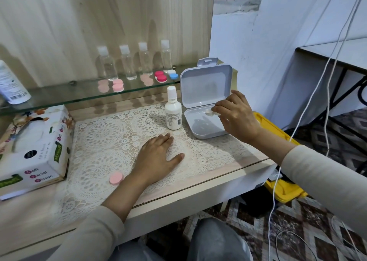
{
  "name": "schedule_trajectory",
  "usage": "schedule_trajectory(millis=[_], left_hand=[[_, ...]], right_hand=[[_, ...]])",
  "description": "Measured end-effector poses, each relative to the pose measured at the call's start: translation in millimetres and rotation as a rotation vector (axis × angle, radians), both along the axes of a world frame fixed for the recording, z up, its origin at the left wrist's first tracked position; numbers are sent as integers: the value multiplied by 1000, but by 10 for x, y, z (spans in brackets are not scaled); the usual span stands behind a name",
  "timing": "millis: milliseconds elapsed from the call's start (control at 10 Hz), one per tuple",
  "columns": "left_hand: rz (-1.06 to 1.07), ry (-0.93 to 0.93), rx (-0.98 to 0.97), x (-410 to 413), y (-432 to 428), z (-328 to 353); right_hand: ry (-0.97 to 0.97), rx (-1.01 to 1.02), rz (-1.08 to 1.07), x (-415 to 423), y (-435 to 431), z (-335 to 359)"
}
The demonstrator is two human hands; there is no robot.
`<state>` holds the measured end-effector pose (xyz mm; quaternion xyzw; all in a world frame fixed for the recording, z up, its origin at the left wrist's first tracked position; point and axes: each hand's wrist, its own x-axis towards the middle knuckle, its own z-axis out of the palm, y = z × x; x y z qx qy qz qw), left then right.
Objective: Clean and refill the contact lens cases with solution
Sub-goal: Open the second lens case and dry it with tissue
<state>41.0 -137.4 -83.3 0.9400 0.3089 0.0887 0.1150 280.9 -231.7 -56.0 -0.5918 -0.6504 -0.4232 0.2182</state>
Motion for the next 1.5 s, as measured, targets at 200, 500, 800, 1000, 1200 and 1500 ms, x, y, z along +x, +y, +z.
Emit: schedule_trajectory(millis=[200,500,800,1000,1200,1500], left_hand=[[-2,-1,0,-1,2,-8],[-2,-2,-2,2,10,-24],[-9,-19,-72,-28,36,62],[38,-112,-77,-258,52,119],[101,-117,-78,-615,77,136],[217,-114,-88,-1171,52,84]], right_hand=[[-1,-4,-23,4,-20,-13],[56,-43,-55,-8,-42,11],[174,-137,-122,-131,-82,17],[385,-108,-125,-286,-71,68],[682,-133,3,-773,21,224],[934,-369,155,-1488,155,69]])
